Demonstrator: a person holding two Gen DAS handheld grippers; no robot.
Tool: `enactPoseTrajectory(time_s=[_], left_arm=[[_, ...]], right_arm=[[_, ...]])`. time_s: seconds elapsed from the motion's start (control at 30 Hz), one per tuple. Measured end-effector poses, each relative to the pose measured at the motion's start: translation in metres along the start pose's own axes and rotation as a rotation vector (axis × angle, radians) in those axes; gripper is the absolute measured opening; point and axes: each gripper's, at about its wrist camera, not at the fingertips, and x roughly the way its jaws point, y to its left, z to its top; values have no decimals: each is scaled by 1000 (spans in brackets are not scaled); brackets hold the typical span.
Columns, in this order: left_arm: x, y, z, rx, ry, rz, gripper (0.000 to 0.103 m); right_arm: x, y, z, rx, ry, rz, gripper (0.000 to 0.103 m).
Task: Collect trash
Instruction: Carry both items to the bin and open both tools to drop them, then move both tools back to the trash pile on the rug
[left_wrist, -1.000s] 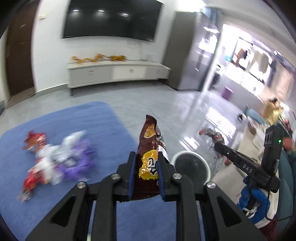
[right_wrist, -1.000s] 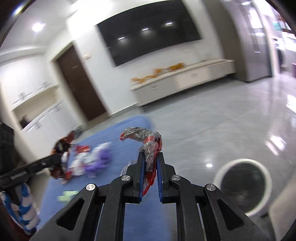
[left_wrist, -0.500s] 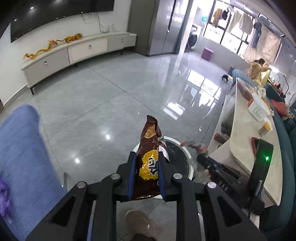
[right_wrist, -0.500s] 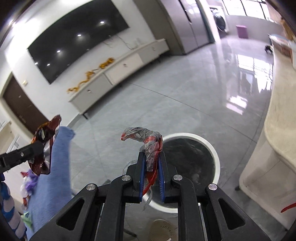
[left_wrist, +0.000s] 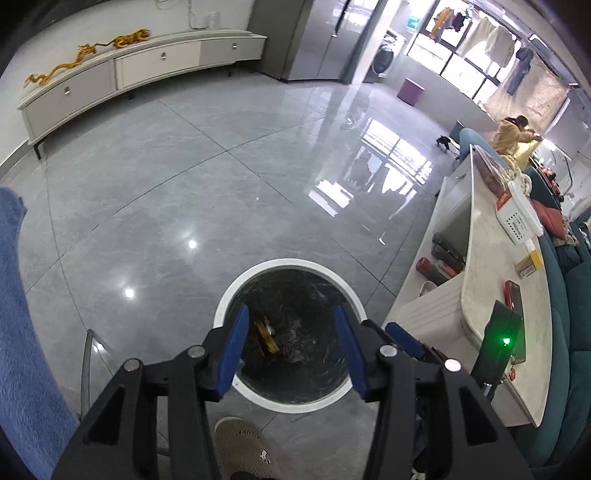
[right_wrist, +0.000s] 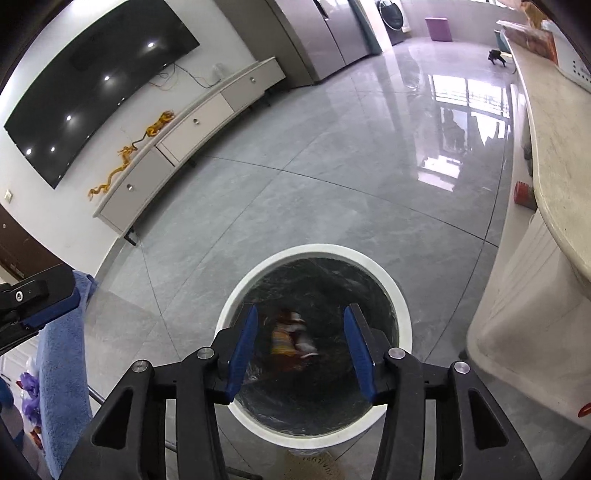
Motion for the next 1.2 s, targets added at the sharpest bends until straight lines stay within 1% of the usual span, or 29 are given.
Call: enactPoseTrajectory(time_s=[0.17,0.33,0.5,0.6,0.73,0.8,0.9,0.97,1.0,1.03,1.07,1.1,1.2], left_arm=[[-28,13,-17,-41,-66,48,47],[-75,17,-31,-33,-165,96,47],[-119,25,-45,-36,-216,150,47],[-149,38,-57,-66,-262,188,47],[-188,60,-73,-102,-321,272,49],[-203,69,-79,-122,-338,280,50],[-229,84,-93,-149,-372,312,54],[-246,94,-107,-172,-400,339,58],[-253,98,-114,-186,-411,352,63],[-262,105,-123,-210,-428,372,70],[-267,109,-130,-226,-442,390,73],[-274,113,-137,-244,-462,416,75],[-291,124,-167,-294,-506,505,75]], right_arm=[[-8,10,-3,-19,-8,-2,50],[-28,27,-5,-47,-40,-13,52],[-61,57,-4,-89,-93,-1,52],[-82,74,-5,-117,-128,15,53],[-110,107,-8,-156,-168,56,54],[-120,122,-9,-177,-176,77,55],[-135,149,-17,-223,-187,111,56],[-147,168,-22,-255,-196,137,58],[-152,176,-25,-271,-200,148,60],[-158,185,-28,-287,-205,158,61],[-162,193,-32,-301,-209,166,61],[-166,199,-35,-313,-212,174,62],[-178,223,-48,-358,-215,209,63]])
